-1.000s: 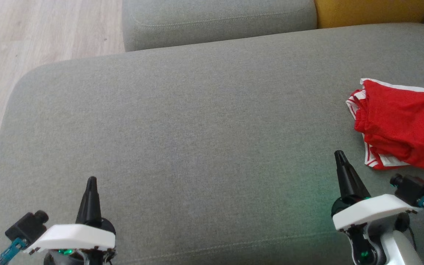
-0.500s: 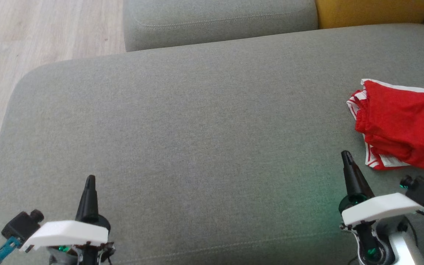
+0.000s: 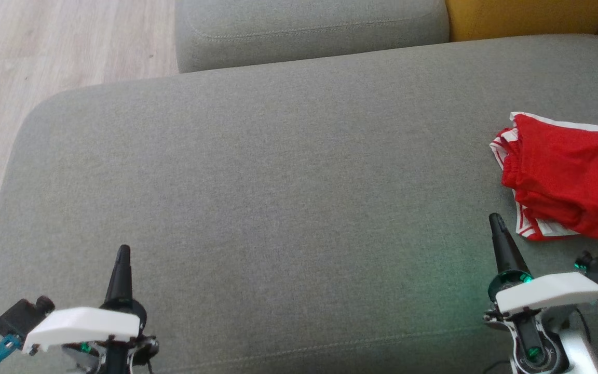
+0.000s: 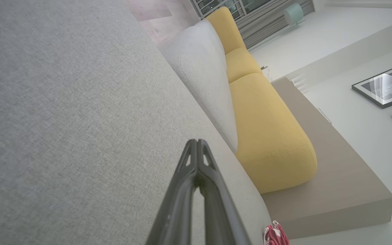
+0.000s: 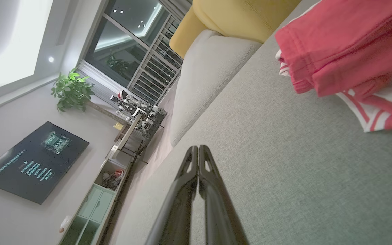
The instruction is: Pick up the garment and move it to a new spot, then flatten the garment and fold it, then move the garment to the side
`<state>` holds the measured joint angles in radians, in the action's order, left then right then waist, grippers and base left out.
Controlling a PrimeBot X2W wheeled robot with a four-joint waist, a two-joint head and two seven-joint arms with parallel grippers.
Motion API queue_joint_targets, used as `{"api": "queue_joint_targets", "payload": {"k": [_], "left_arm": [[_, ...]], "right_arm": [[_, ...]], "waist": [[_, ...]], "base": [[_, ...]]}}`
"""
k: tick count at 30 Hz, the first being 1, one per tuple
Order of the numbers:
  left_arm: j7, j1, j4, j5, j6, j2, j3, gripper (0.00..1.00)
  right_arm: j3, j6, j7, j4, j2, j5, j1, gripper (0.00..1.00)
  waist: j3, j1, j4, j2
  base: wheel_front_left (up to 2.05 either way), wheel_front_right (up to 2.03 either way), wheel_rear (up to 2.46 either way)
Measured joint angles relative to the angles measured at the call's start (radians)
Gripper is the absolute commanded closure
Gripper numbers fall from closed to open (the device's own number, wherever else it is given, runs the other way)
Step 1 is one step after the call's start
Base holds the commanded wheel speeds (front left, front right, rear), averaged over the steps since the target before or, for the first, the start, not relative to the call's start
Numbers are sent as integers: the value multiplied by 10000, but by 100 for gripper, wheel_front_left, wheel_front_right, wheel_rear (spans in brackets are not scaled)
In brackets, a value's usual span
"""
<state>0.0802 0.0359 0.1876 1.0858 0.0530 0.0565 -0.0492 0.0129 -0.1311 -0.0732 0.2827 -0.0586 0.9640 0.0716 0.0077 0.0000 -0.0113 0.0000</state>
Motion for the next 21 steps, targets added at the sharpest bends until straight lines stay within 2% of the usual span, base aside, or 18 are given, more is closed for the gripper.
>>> {"api": "queue_joint_targets", "payload": {"k": [21], "left_arm": [[-543, -266, 314, 1988, 196, 10, 320, 100]], "right_arm": [[360, 2, 596, 0, 0, 2410, -1, 100]], "waist": [[-17, 0, 42, 0]], "base": [[0, 0, 0]]}}
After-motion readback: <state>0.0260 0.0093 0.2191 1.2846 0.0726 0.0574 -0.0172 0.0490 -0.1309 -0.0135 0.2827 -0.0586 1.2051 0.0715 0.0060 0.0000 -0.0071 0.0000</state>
